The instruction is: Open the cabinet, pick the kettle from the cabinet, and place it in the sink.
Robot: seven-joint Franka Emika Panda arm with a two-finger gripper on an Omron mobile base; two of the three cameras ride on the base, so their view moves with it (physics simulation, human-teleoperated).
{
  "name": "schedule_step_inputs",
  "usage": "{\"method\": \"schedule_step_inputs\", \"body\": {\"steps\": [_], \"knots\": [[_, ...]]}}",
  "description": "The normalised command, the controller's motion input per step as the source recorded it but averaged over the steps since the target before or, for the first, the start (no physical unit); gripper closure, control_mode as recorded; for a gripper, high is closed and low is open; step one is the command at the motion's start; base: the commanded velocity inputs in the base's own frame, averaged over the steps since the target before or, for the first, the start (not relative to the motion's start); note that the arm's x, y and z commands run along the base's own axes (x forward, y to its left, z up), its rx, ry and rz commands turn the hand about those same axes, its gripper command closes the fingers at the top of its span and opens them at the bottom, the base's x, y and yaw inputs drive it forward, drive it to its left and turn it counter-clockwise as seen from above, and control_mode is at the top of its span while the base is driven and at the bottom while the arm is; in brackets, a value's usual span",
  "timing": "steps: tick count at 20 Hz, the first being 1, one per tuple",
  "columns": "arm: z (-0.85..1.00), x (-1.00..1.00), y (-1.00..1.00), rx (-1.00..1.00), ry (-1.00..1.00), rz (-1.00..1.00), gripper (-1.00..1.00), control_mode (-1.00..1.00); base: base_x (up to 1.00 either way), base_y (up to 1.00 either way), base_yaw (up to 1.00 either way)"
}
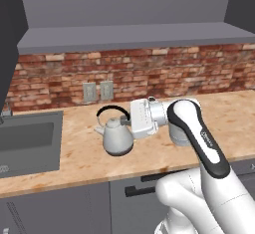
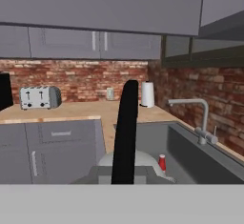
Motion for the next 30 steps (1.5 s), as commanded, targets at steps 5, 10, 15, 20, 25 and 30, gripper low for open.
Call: {"method": "schedule_step_inputs", "body": {"steps": [5,10,15,20,25,30], "knots": [[0.0,0.0,0.0,0.0,0.0,0.0,1.0,-1.0,0.0,0.0,0.0],[0.0,0.0,0.0,0.0,0.0,0.0,1.0,-1.0,0.0,0.0,0.0],[0.0,0.0,0.0,0.0,0.0,0.0,1.0,-1.0,0.0,0.0,0.0],[0.0,0.0,0.0,0.0,0.0,0.0,1.0,-1.0,0.0,0.0,0.0],[0.0,0.0,0.0,0.0,0.0,0.0,1.0,-1.0,0.0,0.0,0.0],[0.0,0.0,0.0,0.0,0.0,0.0,1.0,1.0,0.0,0.0,0.0]]}}
